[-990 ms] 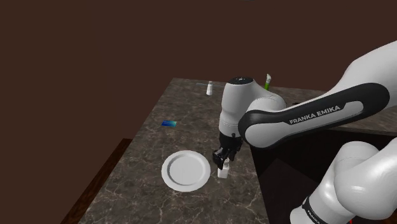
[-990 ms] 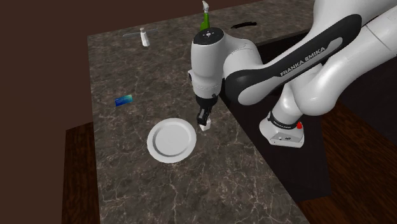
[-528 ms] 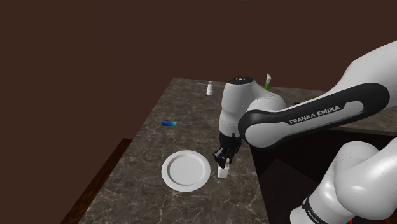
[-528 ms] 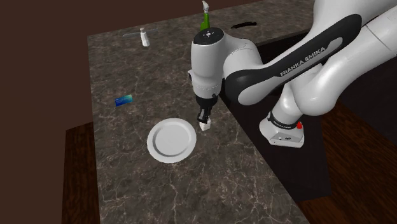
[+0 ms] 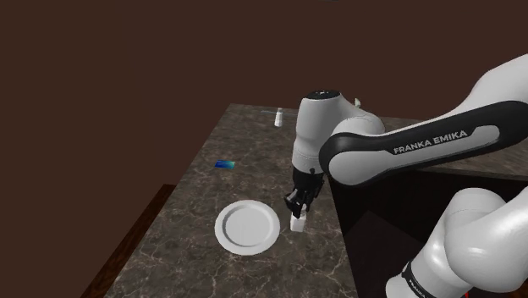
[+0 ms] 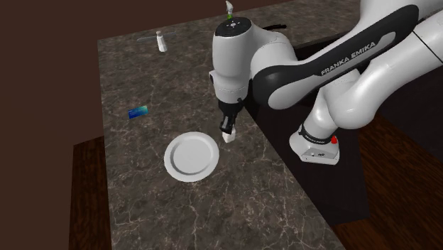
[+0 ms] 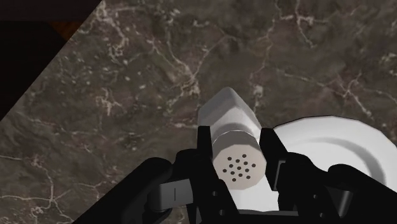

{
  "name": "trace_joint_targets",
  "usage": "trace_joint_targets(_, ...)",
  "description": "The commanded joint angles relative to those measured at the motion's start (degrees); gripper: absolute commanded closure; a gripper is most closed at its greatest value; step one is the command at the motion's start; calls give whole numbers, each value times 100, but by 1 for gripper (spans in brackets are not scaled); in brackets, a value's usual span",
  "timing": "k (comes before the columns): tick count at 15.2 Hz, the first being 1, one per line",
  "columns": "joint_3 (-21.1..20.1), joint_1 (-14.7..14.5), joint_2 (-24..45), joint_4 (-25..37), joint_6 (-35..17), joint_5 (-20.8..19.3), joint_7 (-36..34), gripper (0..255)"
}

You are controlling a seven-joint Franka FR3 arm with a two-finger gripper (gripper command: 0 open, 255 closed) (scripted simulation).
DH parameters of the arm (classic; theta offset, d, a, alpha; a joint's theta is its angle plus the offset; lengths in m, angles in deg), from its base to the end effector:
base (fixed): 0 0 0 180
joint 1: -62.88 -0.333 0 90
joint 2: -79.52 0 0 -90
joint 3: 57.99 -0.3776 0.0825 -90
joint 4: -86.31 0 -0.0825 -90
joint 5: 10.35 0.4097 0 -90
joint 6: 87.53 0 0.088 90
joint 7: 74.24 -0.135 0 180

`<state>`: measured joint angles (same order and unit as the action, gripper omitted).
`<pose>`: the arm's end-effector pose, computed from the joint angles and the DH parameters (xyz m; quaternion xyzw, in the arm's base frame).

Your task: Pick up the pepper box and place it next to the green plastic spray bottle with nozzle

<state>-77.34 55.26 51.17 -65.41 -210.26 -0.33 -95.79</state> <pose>0.3262 0.1755 0.4014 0.9997 -0.0214 -0.0101 0.0110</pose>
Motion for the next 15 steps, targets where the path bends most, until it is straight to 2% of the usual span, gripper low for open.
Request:
trace_joint_targets(1, 36, 0, -95, 85, 182, -8, 16, 255)
trace_joint_targets(15, 220, 17, -491, 899, 1390, -94, 38, 255)
